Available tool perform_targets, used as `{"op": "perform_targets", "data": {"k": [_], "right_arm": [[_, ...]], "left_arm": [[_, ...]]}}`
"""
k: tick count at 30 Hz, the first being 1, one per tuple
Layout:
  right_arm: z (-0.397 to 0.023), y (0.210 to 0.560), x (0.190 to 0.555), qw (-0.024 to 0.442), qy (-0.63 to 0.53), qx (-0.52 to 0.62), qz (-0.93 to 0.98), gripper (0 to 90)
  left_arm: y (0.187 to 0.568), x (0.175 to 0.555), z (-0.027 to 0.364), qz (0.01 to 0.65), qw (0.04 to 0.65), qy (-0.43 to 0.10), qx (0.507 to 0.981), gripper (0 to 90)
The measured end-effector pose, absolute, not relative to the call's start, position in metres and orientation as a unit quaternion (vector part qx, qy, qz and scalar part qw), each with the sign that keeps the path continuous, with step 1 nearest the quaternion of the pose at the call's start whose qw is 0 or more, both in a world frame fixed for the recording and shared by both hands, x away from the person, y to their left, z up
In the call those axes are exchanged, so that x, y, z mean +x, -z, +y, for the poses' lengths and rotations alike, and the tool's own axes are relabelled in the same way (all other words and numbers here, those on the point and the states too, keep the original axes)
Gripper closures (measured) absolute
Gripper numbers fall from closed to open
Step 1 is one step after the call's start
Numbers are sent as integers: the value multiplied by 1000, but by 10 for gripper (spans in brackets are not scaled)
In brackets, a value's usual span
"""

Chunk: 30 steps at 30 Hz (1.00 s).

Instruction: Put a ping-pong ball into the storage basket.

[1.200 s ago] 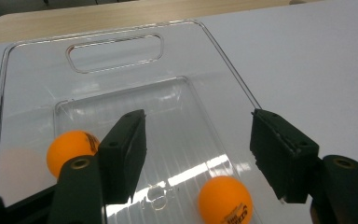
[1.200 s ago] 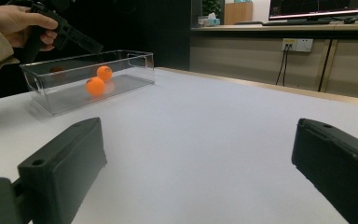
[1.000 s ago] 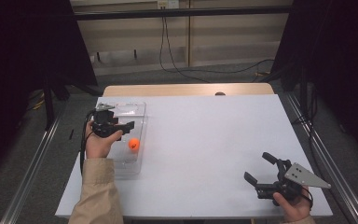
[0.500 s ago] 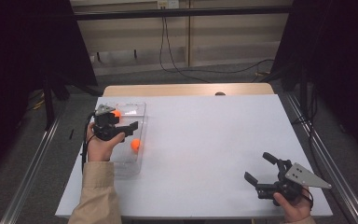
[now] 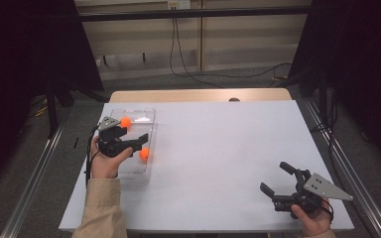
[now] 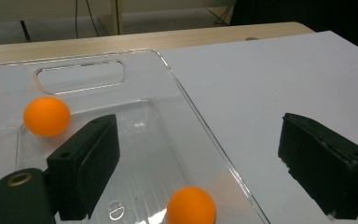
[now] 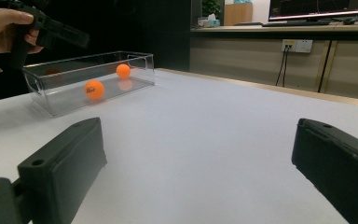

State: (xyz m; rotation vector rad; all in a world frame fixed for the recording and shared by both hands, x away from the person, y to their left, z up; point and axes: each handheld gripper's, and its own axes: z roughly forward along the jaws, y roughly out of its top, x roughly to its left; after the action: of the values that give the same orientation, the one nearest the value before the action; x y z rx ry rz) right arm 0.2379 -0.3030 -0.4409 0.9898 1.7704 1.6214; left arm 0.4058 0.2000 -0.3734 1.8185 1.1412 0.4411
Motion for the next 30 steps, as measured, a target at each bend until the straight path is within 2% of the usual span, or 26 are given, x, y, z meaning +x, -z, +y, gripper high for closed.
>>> {"op": "perform_targets", "data": {"k": [30], "right_arm": [[-302,441,238,267,-601,365,659,23]], "left_arm": [[386,364,202,417,515,-194,723,48]]}}
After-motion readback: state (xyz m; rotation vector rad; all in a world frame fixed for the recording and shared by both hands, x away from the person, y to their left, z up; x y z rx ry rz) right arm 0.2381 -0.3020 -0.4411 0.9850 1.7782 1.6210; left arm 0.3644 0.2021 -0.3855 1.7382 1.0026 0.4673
